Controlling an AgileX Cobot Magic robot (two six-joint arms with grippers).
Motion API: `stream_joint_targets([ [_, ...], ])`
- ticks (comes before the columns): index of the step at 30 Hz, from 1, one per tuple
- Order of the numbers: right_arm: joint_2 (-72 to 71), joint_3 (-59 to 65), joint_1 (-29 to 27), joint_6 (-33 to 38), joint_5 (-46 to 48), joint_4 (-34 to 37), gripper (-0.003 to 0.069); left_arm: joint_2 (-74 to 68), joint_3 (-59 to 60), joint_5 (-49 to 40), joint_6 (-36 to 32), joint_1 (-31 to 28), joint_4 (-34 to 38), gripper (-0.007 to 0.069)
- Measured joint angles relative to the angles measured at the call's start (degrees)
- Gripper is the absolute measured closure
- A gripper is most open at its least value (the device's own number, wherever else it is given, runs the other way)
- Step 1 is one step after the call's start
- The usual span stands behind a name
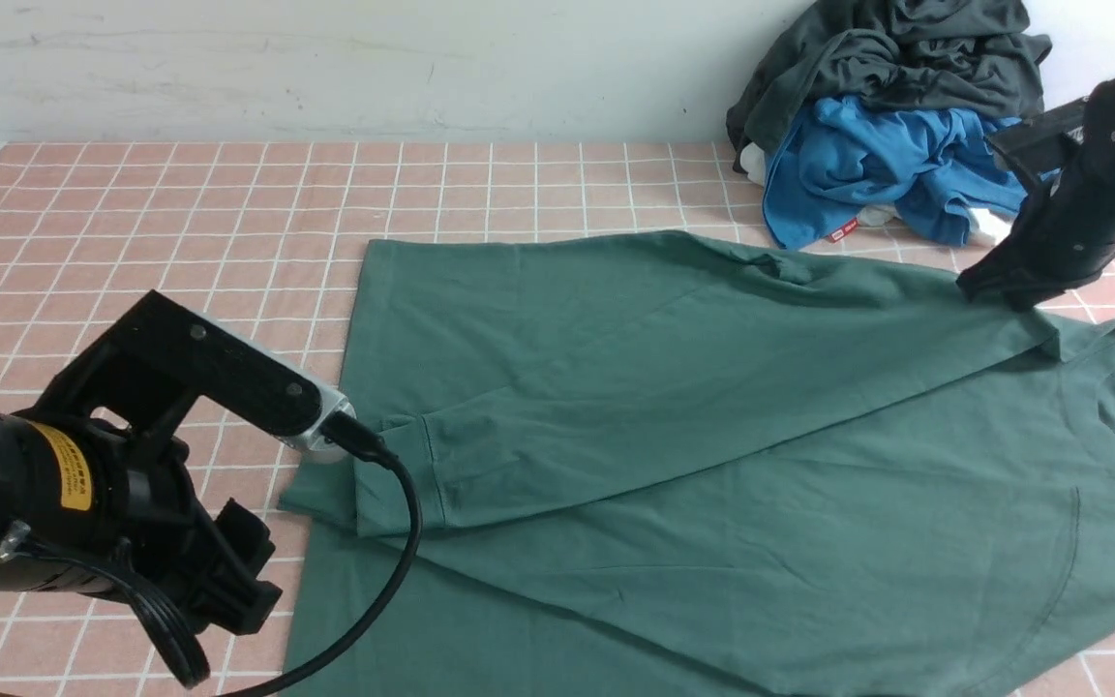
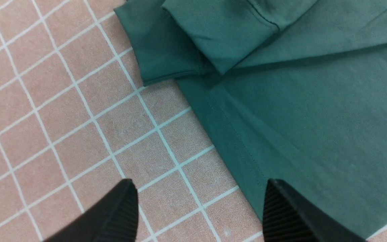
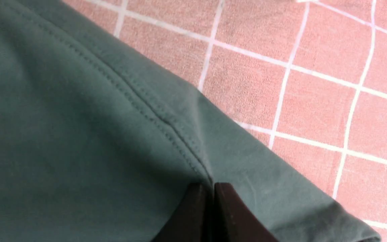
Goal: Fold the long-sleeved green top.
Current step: Use both arms simultaneously to clamp the lower edge of the clothing fabric
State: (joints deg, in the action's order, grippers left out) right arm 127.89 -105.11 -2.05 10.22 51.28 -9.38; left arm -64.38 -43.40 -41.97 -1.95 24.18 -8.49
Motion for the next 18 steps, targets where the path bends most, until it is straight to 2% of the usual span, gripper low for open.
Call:
stream_joint_targets([
  [3, 0.0, -0.62, 0.05, -1.29, -0.23, -0.11, 0.0541, -0.39, 0.0, 0.06, 0.0, 0.0, 0.06, 0.0162],
  [6, 0.0, -2.89, 0.81, -2.33, 0.26, 0.12, 0.0441, -0.57, 0.0, 0.46, 0.0, 0.0, 0.06, 0.0162],
  [8, 0.0, -4.41, 1.5, -3.07, 0.44, 0.97, 0.0407, -0.69, 0.0, 1.44, 0.0, 0.0, 0.06, 0.0162],
  [10, 0.0, -6.19, 2.75, -3.5, 0.65, 4.7, 0.0393, -0.69, 0.0, 3.03, 0.0, 0.0, 0.06, 0.0162],
  [12, 0.0, -6.96, 4.41, -1.42, 0.65, 11.11, 0.0413, -0.69, 0.0, 4.63, 0.0, 0.0, 0.06, 0.0162],
  [14, 0.37, -7.08, 5.97, 3.56, 0.6, 17.77, 0.0459, -0.69, 0.0, 6.07, 0.0, 0.0, 0.06, 0.0162],
  [16, 2.18, -7.33, 8.16, 10.73, -0.04, 25.55, 0.0557, -0.73, 0.0, 8.05, -0.31, 0.0, 0.06, 0.0162],
  [18, 4.26, -7.32, 9.24, 15.23, -1.3, 29.67, 0.062, -0.73, 0.0, 9.0, -0.58, 0.0, 0.06, 0.0162],
])
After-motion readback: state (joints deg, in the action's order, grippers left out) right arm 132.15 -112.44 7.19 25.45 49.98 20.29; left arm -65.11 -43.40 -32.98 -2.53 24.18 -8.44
